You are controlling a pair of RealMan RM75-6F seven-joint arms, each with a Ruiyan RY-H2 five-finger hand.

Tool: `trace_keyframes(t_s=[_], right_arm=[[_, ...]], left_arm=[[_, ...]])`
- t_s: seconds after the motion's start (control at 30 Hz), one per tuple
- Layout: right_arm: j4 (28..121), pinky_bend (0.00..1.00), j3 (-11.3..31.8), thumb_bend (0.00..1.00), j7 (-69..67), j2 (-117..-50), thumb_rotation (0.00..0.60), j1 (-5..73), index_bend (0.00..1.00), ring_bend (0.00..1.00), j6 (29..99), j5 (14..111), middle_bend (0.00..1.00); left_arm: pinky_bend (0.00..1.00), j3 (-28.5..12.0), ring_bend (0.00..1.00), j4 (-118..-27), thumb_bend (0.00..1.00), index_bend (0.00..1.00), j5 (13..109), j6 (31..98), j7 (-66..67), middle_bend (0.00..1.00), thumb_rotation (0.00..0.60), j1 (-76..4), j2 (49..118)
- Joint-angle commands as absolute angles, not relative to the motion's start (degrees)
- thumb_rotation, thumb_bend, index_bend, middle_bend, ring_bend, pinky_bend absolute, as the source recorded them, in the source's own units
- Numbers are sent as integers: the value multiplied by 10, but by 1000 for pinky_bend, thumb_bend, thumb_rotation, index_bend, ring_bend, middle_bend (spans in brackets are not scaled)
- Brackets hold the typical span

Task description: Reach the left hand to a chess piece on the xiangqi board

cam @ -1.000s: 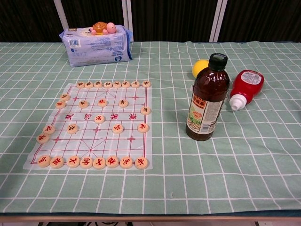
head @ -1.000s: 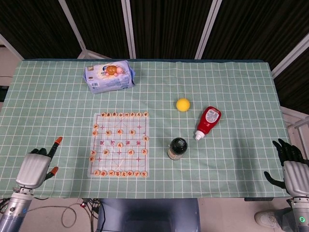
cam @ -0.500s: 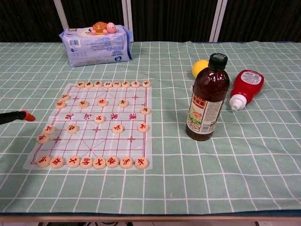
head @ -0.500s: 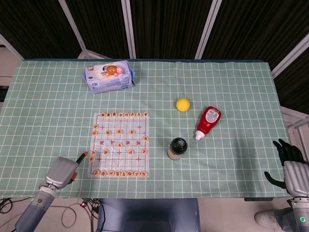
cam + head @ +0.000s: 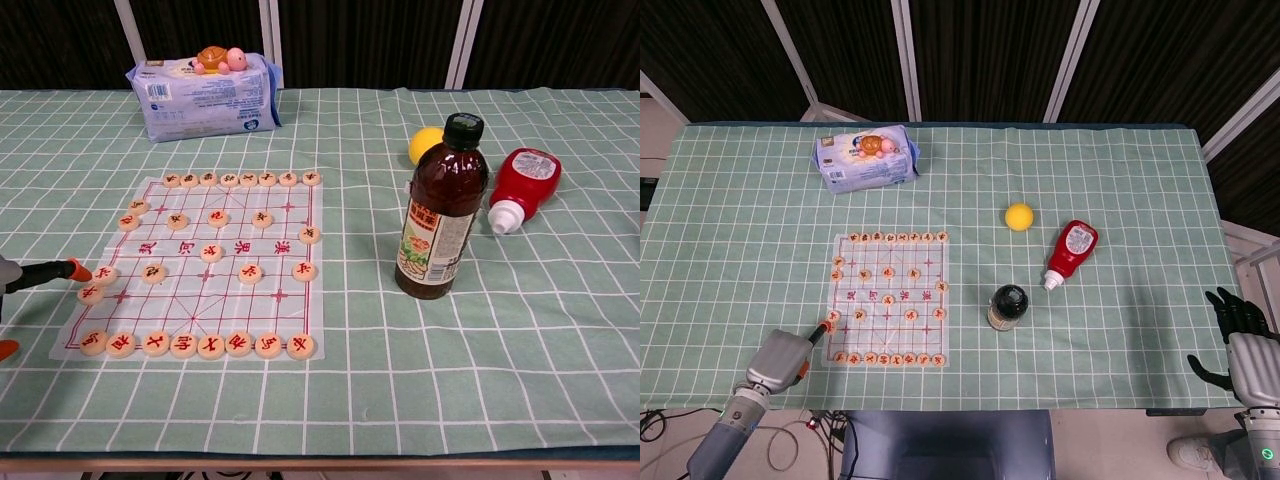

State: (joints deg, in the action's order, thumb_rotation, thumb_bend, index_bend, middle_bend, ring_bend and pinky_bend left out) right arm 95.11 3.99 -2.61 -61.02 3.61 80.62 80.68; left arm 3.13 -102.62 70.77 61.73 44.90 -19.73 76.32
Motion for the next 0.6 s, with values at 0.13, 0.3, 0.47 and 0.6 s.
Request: trace_keyframes(t_s=[0.13, 0.3, 0.47, 0.6], right_arm=[[951, 0, 40, 291, -25, -611, 600, 36, 0, 0, 807, 807, 0], [951, 0, 40, 292, -24, -611, 600, 36, 0, 0, 807, 808, 0], [951, 0, 40, 291, -25, -611, 600, 36, 0, 0, 807, 807, 0], [951, 0, 40, 292, -25, -611, 600, 36, 0, 0, 808, 808, 0]], left_arm=[[891, 36, 825, -1023, 405, 132, 706, 619, 447, 1000, 600, -200, 764], [891, 41, 825, -1023, 405, 136, 705, 619, 446, 1000, 600, -204, 765], [891, 45, 825, -1023, 405, 148, 702, 622, 446, 1000, 600, -206, 765], [891, 48, 825, -1023, 405, 154, 700, 624, 448, 1000, 600, -208, 766]])
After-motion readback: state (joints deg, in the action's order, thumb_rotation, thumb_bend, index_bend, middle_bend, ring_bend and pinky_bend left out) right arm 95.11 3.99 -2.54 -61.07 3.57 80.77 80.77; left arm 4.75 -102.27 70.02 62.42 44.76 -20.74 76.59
